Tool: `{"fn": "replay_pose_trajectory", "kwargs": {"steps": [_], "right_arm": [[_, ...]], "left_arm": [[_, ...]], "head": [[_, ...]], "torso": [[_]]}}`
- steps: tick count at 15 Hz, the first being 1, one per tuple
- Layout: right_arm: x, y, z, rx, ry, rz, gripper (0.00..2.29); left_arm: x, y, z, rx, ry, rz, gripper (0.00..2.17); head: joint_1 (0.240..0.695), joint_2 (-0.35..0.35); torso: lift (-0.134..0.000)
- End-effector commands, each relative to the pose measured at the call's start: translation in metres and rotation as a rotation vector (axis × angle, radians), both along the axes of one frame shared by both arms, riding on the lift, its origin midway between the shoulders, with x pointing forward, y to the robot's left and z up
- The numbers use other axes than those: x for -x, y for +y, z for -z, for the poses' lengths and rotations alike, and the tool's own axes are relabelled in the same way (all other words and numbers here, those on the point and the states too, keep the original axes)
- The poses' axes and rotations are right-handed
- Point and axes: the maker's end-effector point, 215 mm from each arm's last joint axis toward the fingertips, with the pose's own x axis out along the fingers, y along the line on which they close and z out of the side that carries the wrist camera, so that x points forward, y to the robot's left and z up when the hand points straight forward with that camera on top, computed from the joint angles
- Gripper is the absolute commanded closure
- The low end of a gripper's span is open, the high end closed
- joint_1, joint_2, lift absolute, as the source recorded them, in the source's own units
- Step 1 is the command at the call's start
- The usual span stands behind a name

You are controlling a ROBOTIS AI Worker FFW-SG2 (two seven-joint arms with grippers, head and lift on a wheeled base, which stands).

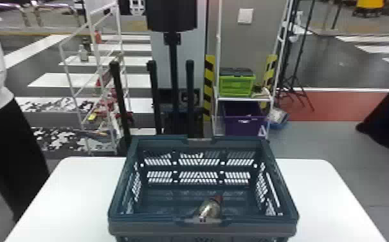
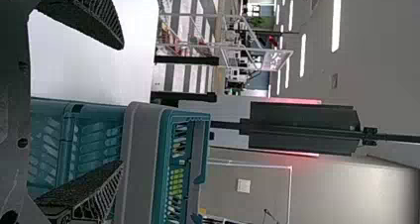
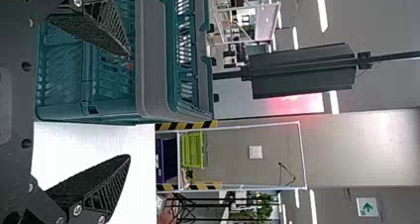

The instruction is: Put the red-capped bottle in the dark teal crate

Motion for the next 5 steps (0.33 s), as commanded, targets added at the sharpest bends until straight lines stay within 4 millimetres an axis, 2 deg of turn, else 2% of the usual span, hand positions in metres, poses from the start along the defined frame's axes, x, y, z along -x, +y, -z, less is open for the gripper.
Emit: {"fn": "replay_pose_trajectory", "kwargs": {"steps": [1,5], "right_arm": [[-0.0002,0.0000,-0.0001,0.001,0.000,0.000,0.15],[-0.0002,0.0000,-0.0001,0.001,0.000,0.000,0.15]], "left_arm": [[0.0000,-0.0001,0.0001,0.000,0.000,0.000,0.05],[0.0000,-0.0002,0.0001,-0.002,0.000,0.002,0.05]], "head": [[0.499,0.000],[0.499,0.000]], "torso": [[0.000],[0.000]]}}
